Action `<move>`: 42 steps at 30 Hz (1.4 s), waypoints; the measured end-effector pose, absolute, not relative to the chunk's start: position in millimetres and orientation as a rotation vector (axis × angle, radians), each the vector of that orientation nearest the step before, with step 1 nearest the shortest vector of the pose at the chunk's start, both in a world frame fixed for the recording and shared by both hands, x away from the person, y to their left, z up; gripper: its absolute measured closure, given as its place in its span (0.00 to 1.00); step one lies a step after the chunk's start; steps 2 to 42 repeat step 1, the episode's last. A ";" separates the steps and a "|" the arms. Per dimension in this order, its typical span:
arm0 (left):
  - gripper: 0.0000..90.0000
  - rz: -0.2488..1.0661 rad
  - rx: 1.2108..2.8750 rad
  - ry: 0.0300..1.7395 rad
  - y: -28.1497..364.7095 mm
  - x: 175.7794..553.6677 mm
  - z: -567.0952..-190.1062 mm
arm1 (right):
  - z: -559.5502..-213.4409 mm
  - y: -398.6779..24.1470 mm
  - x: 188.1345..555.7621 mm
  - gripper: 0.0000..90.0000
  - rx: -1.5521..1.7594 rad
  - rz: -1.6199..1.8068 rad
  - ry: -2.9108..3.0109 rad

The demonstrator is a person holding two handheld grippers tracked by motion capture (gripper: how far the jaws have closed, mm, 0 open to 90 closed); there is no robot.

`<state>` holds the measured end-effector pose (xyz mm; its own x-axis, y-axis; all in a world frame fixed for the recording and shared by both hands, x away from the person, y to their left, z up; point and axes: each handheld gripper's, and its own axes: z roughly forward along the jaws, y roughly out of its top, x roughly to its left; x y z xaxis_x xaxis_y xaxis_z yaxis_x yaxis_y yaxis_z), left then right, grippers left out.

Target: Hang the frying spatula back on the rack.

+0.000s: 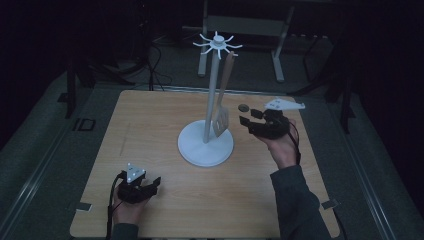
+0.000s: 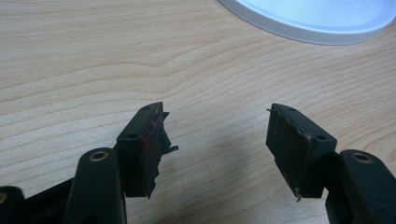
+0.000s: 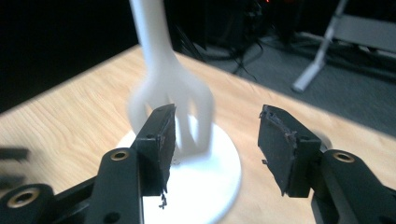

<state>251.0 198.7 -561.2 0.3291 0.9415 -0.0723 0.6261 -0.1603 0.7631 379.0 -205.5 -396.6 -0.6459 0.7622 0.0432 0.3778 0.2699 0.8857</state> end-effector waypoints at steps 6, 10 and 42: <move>0.42 0.559 1.879 1.382 198.7 251.0 -561.2 | -405.3 -211.5 377.0 0.51 1.048 1.307 2.156; 0.42 0.559 1.879 1.382 198.7 251.0 -561.2 | -405.3 -211.5 377.0 0.51 1.048 1.307 2.156; 0.42 0.559 1.879 1.382 198.7 251.0 -561.2 | -405.3 -211.5 377.0 0.51 1.048 1.307 2.156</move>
